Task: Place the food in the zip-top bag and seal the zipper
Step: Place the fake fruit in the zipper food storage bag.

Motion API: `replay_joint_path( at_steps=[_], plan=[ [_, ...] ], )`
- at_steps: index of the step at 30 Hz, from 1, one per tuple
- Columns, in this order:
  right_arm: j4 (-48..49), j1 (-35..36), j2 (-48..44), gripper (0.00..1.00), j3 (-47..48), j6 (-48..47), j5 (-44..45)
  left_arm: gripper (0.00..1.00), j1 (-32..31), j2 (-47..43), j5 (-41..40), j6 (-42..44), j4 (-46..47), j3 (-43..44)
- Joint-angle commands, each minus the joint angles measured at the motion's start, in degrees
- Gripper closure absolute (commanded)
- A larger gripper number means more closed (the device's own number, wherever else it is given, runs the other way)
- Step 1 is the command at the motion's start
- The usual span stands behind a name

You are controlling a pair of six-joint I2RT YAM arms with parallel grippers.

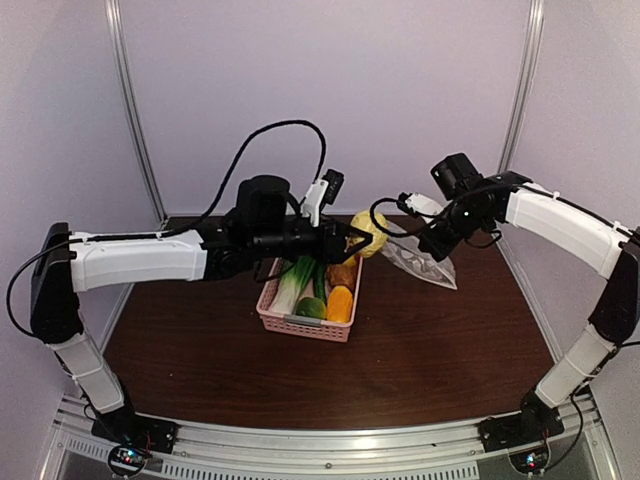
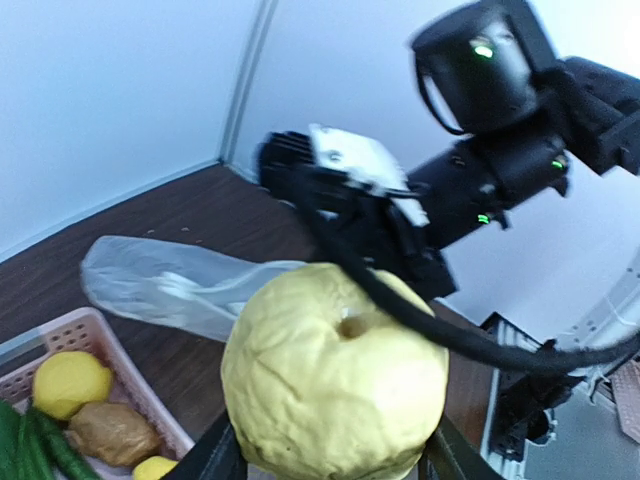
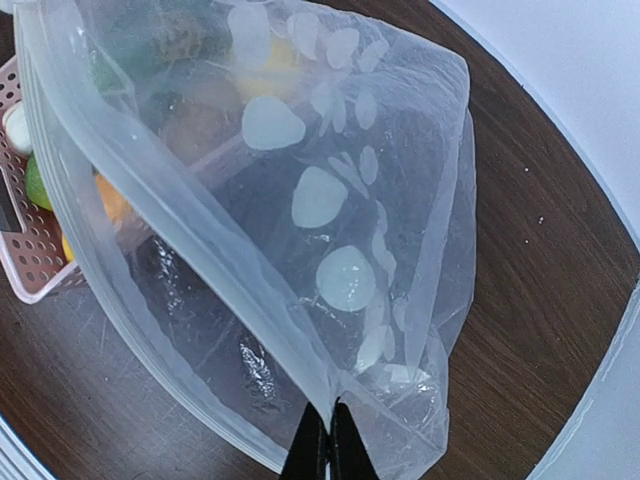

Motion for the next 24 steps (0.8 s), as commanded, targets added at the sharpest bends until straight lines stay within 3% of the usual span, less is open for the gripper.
replay_joint_path(
  at_steps=[1,9,15,24],
  plan=[
    [-2.8,-1.6,2.7,1.00,4.9,6.0,-6.6,0.62,-1.8,2.8,8.4,-4.9,18.3,-3.5],
    [-2.3,-3.0,3.8,1.00,7.8,9.3,-13.1,0.65,-2.7,10.5,9.4,-16.0,28.4,-1.1],
    [-1.8,-3.0,2.4,1.00,7.0,9.7,-16.6,0.68,-2.8,16.8,4.8,-20.6,25.7,4.8],
    [-1.5,-3.0,-2.1,1.00,5.5,10.4,-17.0,0.74,-2.1,21.8,-4.4,-26.9,14.3,10.8]
  ],
)
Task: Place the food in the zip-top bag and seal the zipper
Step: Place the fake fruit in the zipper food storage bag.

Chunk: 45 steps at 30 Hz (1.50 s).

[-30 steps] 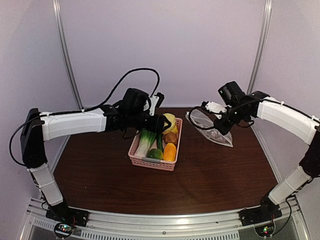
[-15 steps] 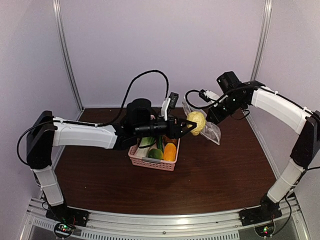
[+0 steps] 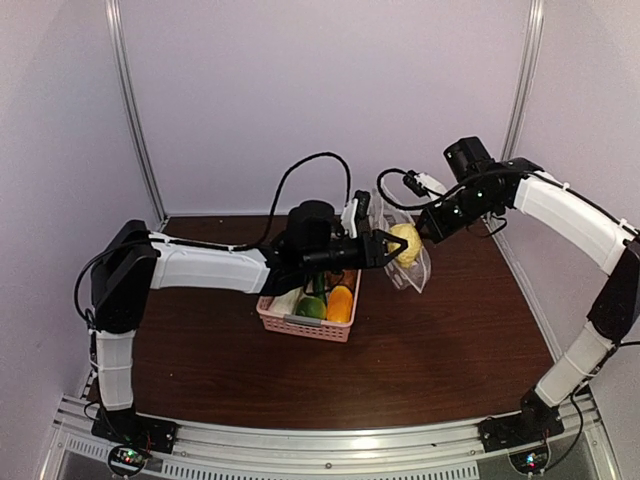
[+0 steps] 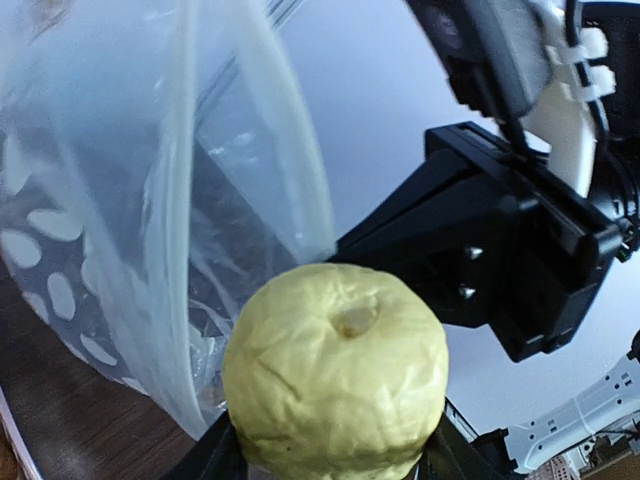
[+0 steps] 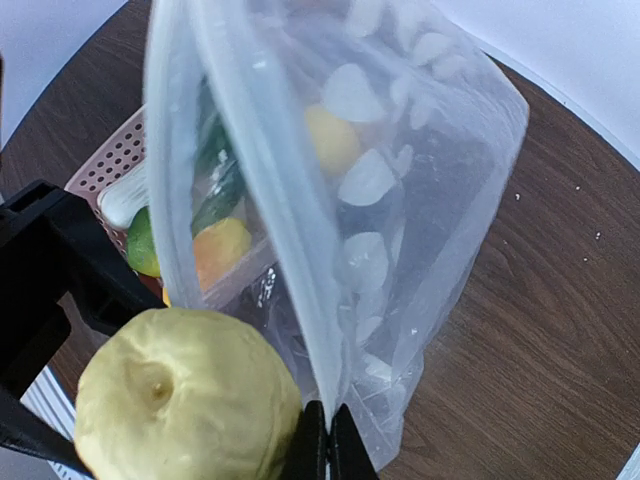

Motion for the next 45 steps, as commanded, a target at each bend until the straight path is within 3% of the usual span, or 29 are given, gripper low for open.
replay_joint_path(
  at_steps=[1,6,11,16,20,26,30,36,45],
  plan=[
    [0.0,0.3,-4.3,1.00,-1.0,0.6,-1.1,0.75,0.9,2.6,-6.3,-5.6,-4.9,2.7],
    [-1.2,0.3,-5.2,1.00,-2.4,-0.3,-3.4,0.77,1.7,3.4,-9.5,-7.7,-6.4,3.9],
    [-2.3,0.4,-4.1,1.00,-3.6,-0.8,-10.5,0.77,1.8,6.4,-7.5,-5.6,-8.9,12.0],
    [-3.3,0.4,-3.7,1.00,-1.8,-0.8,-10.0,0.71,1.8,8.2,-4.3,-5.2,-8.4,17.0],
    [-4.2,-0.7,-3.8,1.00,-0.3,-0.8,-10.9,0.50,1.8,9.0,-1.4,-5.6,-7.6,18.7],
    [-6.0,-7.9,-3.8,1.00,3.0,0.7,-15.9,0.18,1.7,8.6,0.7,-1.4,-17.5,23.4],
    [-5.8,-12.0,-3.4,1.00,3.0,1.2,-19.3,0.03,1.6,4.8,-0.3,4.1,-21.6,24.7],
    [-3.5,-15.6,-4.2,1.00,1.7,1.8,-19.0,0.03,1.8,-2.9,-1.6,14.7,-24.2,21.7],
    [1.7,-16.4,-7.1,1.00,-6.2,-1.0,-14.4,0.12,4.1,-12.2,-23.6,23.1,-49.4,8.3]
  ],
)
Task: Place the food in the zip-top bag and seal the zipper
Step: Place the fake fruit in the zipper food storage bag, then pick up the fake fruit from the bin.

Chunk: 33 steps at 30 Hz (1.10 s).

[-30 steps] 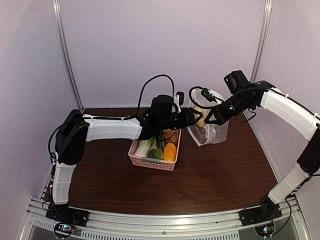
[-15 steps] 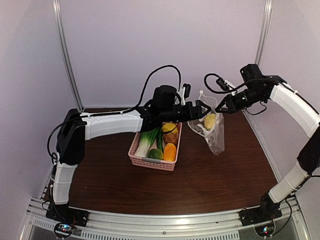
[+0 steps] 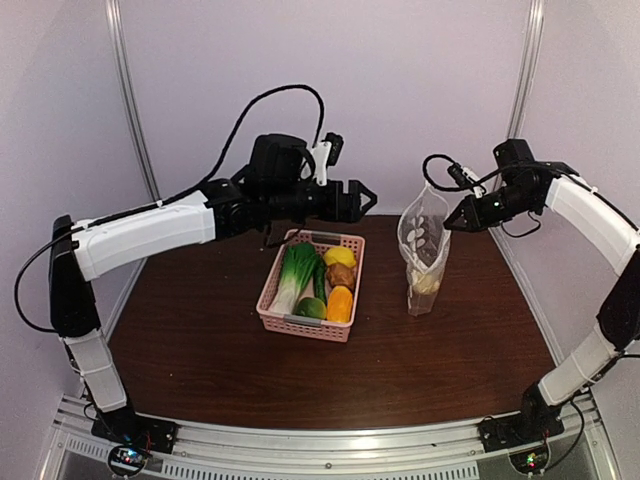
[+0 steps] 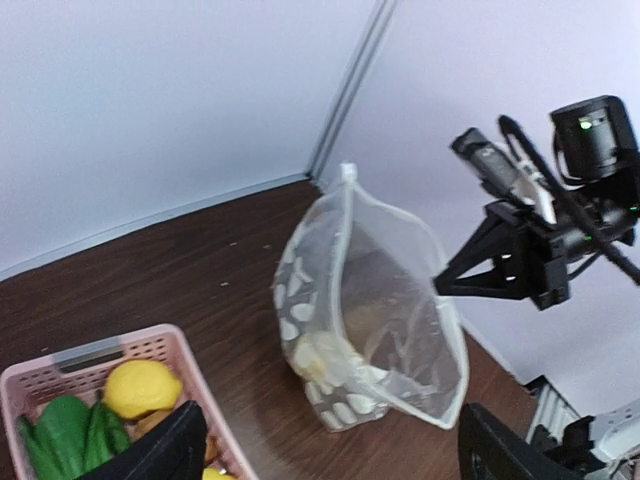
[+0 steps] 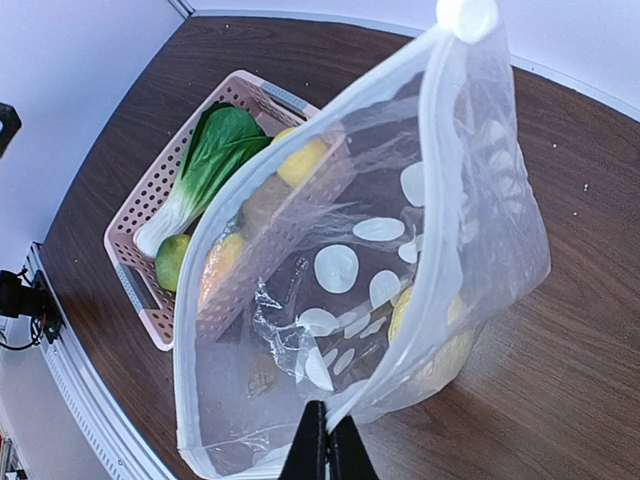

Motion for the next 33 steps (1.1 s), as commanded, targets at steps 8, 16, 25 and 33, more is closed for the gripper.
replay_joint_path(
  at_steps=[8,16,25,33],
  plan=[
    [3.9,-0.2,-3.5,1.00,-5.2,-2.3,1.1,0.15,4.6,2.8,-4.7,7.2,-28.4,-8.3],
    [3.7,-0.1,-3.9,1.00,-6.3,-2.3,0.9,0.08,4.6,7.7,0.4,8.3,-34.6,-7.0],
    [3.3,-0.1,-5.1,1.00,-6.4,-2.2,1.2,0.17,4.6,13.0,1.1,8.8,-35.0,-3.7],
    [3.5,-0.1,-5.3,1.00,-6.9,-2.2,1.8,0.29,4.6,15.4,0.9,9.9,-35.1,-1.2]
  ],
)
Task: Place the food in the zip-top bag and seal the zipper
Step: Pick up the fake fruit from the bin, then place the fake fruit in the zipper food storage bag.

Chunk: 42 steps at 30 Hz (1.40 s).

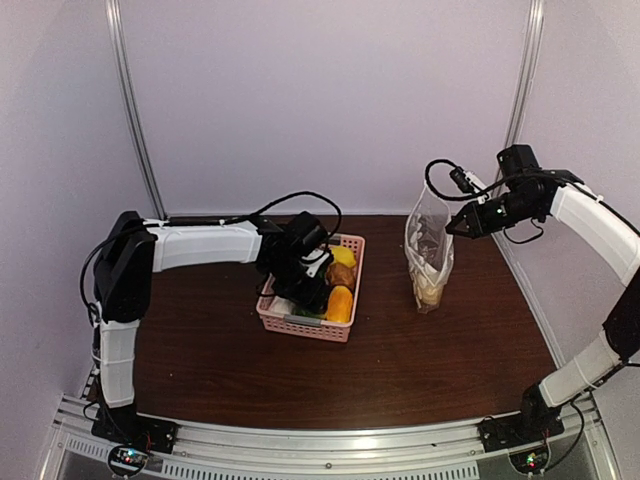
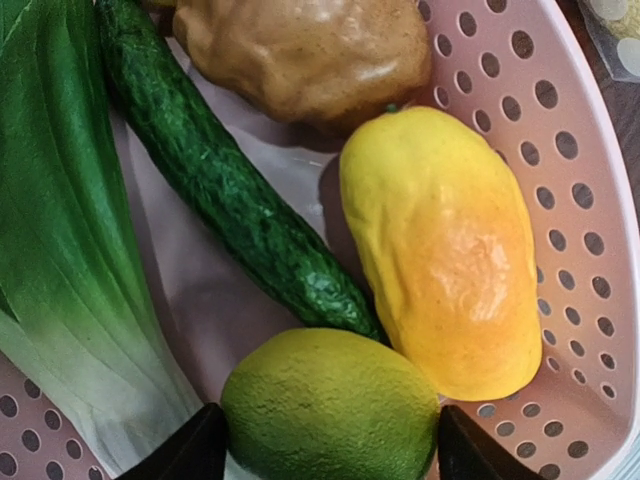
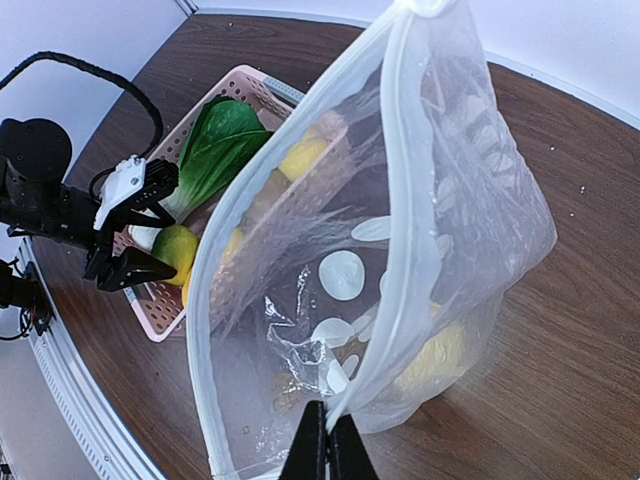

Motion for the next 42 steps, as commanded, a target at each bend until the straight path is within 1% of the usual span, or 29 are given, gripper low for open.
replay_joint_path(
  at_steps=[1,6,8,10,12,16,17,20,23,26,28,31,33,36,42],
  plan=[
    [0.4,-0.1,-1.4,1.00,-1.2,-1.0,1.3,0.32,0.0,1.1,0.5,1.4,-0.3,2.7],
    [-0.2,-0.1,-1.5,1.00,-0.7,-1.5,2.3,0.46,0.0,-1.1,0.1,2.5,-3.0,5.2],
    [-0.8,-0.1,-1.5,1.00,-0.2,-1.8,2.5,0.49,0.0,-2.9,-1.3,2.8,-4.8,7.3],
    [-1.3,-0.1,-1.2,1.00,0.4,-2.2,2.5,0.49,0.0,-5.1,-2.6,3.1,-5.3,9.4],
    [-1.7,0.0,-0.9,1.00,1.0,-2.3,2.6,0.52,-0.2,-7.5,-1.6,3.2,-2.6,10.5],
    [-2.2,0.1,0.0,1.00,2.1,-1.9,1.8,0.59,-1.5,-11.1,5.0,1.9,12.3,8.2],
    [-2.6,0.2,0.4,1.00,2.6,-1.9,1.6,0.60,-1.9,-11.6,7.3,1.4,16.2,7.4],
    [-6.0,0.4,2.7,1.00,6.2,-2.9,1.4,0.60,-3.5,-13.9,13.1,-1.6,32.9,3.3],
    [-8.6,0.6,4.1,1.00,8.2,-3.4,0.3,0.59,-4.3,-14.3,17.7,-7.2,48.9,-0.1],
    [-9.0,0.8,4.1,1.00,8.8,-3.1,0.1,0.59,-4.7,-11.1,20.1,-14.1,58.3,0.1],
    [-8.8,0.9,4.1,1.00,9.2,-2.6,-0.7,0.60,-4.9,-7.7,22.0,-17.2,61.0,2.5],
    [-8.4,1.0,4.1,1.00,9.2,-1.9,-2.1,0.62,-5.6,-2.6,24.0,-19.4,62.2,7.3],
    [-8.2,1.0,4.1,1.00,9.3,-1.4,-3.3,0.62,-6.1,0.8,23.6,-19.3,60.3,11.3],
    [-8.4,1.0,4.1,1.00,9.7,-0.6,-5.6,0.63,-6.2,4.5,21.6,-19.2,56.6,16.0],
    [-9.1,1.0,3.9,1.00,11.1,0.4,-8.4,0.67,-6.3,8.8,15.0,-17.4,49.2,21.1]
  ],
)
